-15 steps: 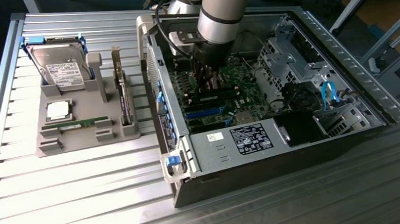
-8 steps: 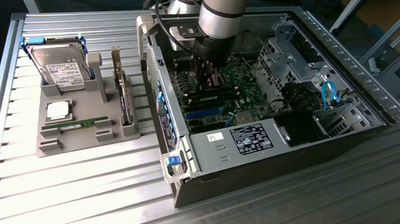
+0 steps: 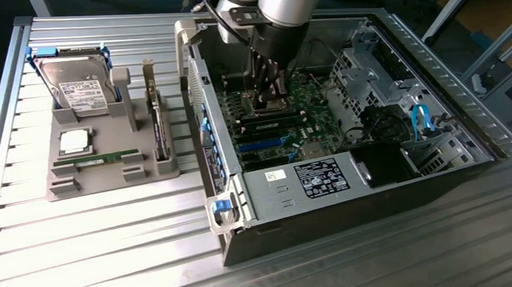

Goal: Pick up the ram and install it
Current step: 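Press down the ram until it locks into place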

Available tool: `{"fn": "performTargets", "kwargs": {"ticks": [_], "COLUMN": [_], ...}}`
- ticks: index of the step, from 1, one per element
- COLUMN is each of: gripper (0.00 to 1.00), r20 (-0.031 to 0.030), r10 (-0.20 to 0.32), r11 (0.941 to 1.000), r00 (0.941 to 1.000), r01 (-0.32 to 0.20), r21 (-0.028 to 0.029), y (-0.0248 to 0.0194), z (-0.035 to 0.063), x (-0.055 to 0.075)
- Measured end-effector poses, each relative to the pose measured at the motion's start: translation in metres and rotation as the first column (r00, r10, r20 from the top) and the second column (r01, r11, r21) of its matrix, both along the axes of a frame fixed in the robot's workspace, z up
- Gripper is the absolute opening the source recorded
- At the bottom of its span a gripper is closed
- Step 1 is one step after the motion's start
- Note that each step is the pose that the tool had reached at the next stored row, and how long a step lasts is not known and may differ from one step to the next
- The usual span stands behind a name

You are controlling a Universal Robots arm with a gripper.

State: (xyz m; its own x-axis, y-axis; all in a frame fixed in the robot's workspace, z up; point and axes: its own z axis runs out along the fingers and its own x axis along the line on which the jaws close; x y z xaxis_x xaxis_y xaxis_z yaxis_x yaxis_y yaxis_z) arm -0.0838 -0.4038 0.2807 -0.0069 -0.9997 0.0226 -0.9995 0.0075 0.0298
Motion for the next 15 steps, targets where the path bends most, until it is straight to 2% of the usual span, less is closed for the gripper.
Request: {"fn": "performTargets", "kwargs": {"ticks": [3,15], "gripper": [0.10,0.10], "r20": [-0.0001,0.0000], "r10": [0.000,0.000], "r11": [1.0000,1.0000], "r00": [1.0000,1.0000], "r01": [0.000,0.000], "r21": [-0.0004,-0.0002], "y": [0.0000,0.0000], "z": [0.0090,0.0324], "x": [0.000,0.000]}}
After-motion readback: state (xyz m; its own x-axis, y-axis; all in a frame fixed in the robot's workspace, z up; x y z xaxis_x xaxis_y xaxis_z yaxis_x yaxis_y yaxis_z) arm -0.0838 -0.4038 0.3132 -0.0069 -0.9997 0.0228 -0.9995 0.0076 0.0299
